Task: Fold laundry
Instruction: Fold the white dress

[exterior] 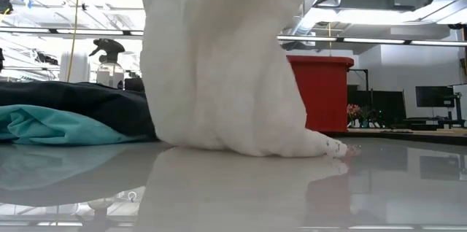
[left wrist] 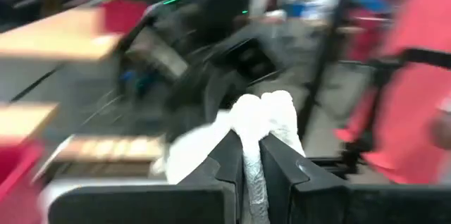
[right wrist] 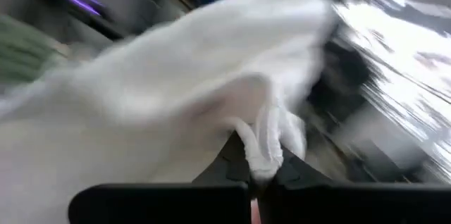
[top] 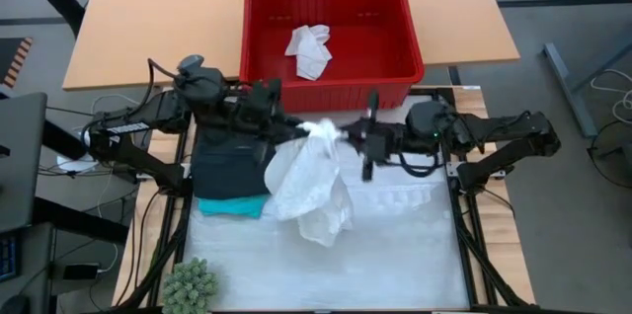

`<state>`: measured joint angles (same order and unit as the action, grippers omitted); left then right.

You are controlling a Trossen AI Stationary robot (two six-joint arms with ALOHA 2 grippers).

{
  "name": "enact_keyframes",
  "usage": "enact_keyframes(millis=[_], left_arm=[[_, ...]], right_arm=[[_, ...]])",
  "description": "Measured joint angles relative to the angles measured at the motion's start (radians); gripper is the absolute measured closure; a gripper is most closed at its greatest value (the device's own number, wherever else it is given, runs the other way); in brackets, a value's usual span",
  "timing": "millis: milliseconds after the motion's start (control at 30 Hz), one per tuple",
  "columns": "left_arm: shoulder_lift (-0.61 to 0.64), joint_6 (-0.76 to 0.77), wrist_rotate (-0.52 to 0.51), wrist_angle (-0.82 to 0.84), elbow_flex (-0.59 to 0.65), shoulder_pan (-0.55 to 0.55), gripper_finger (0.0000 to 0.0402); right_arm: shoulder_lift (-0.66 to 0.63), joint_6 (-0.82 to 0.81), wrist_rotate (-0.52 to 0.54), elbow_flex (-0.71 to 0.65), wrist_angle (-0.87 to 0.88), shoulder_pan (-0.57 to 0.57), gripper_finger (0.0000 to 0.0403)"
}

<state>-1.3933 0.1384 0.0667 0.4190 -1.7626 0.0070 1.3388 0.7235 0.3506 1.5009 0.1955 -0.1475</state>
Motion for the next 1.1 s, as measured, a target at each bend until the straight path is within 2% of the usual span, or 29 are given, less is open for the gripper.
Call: enact_keyframes(millis=[100, 200, 367, 533, 667, 867, 1100], left_arm=[[0.000, -0.015, -0.090, 0.131, 0.000, 0.002, 0.0373], [0.000, -0.046, -0.171, 0.305, 0.000, 0.000, 0.0355], [-0.021, -0.024, -0.269, 0.509, 0.001, 0.002, 0.0318], [-0.080, 0.184, -0.377, 0.572, 0.030, -0.004, 0.0289], [-0.155, 0.292, -0.440, 0.486, 0.163, -0.020, 0.0285], [-0.289, 0.357, -0.470, 0.104, 0.345, -0.095, 0.0291], [-0.402, 0.342, -0.847, -0.131, 0.355, -0.235, 0.0318]], right_arm=[[0.001, -0.027, 0.165, 0.000, 0.049, 0.021, 0.0379], [-0.003, -0.104, 0.247, 0.000, 0.126, 0.050, 0.0379], [-0.008, -0.235, 0.254, 0.000, 0.264, 0.088, 0.0379], [-0.009, -0.433, 0.255, 0.000, 0.349, 0.145, 0.0379], [-0.009, -0.508, 0.254, 0.000, 0.361, 0.180, 0.0379], [-0.010, -0.565, 0.258, 0.000, 0.408, 0.229, 0.0379], [-0.010, -0.563, 0.260, 0.000, 0.457, 0.278, 0.0379]])
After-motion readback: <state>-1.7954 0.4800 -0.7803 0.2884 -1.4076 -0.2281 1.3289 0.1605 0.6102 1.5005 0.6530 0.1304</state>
